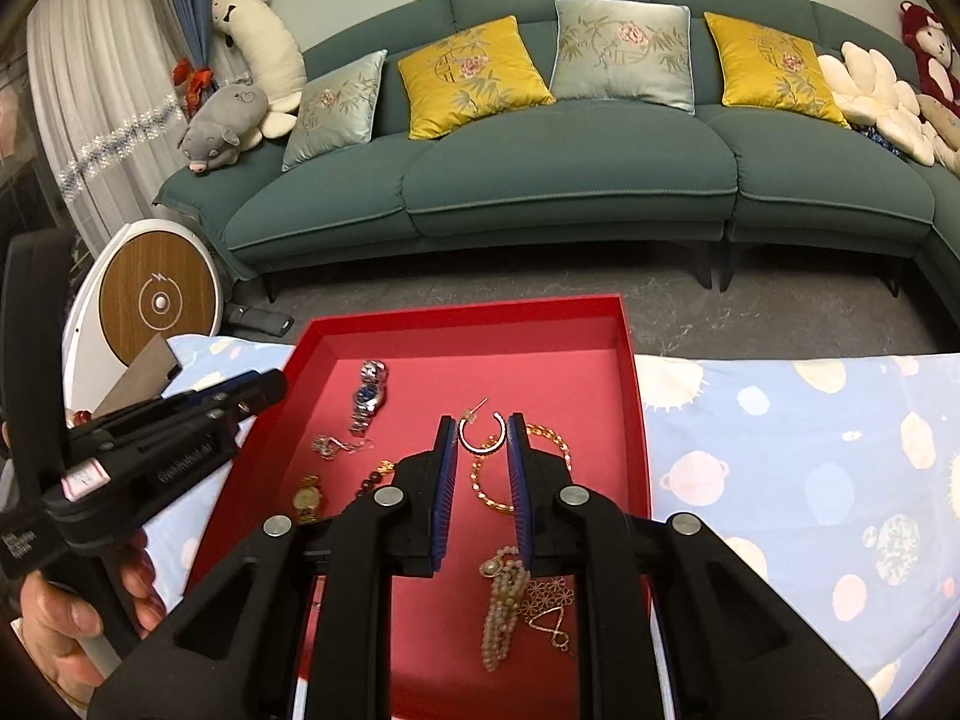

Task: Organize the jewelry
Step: 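Carry both gold hoops into the red box and open both tools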

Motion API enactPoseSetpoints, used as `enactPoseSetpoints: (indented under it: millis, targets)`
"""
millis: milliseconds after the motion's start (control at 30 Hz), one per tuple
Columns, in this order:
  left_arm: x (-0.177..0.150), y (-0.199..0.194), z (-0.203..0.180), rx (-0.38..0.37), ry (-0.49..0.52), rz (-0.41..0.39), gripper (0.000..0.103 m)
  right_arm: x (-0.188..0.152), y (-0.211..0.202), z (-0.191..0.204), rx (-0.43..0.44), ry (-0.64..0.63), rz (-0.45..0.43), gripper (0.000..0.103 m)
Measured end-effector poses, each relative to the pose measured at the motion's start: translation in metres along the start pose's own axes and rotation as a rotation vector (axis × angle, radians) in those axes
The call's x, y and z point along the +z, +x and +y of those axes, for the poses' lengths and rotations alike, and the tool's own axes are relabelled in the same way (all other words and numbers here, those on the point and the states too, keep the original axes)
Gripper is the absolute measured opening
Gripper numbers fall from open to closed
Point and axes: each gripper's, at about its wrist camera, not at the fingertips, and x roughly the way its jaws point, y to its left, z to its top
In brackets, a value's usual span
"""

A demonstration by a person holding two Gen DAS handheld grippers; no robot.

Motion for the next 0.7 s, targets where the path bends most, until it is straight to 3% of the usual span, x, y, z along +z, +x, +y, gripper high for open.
enactPoseSetpoints:
  millis: [333, 567, 600, 667, 700]
  targets:
    - [-0.015, 0.022, -0.016, 0.022, 0.074, 0.036, 0.016, -0.006, 0.021, -0.004, -0.002, -0.001, 0.013, 0.016]
    - [-0.013, 0.028, -0.011, 0.007, 0.051, 0.05, 0.018, -0.005, 0.024, -0.005, -0.003, -0.003, 0.008, 0.017]
    - [-0.013, 0.028, -0.01, 0.008, 0.05, 0.05, 0.02, -0.005, 0.024, -0.005, -0.004, 0.0, 0.003, 0.018]
    - [-0.011, 0.03, -0.007, 0.016, 0.04, 0.059, 0.04, -0.006, 0.026, -0.006, -0.006, 0.006, 0.0, 0.019]
    - [-0.012, 0.029, -0.008, 0.016, 0.034, 0.055, 0.043, -0.006, 0.026, -0.006, -0.007, 0.012, 0.0, 0.025]
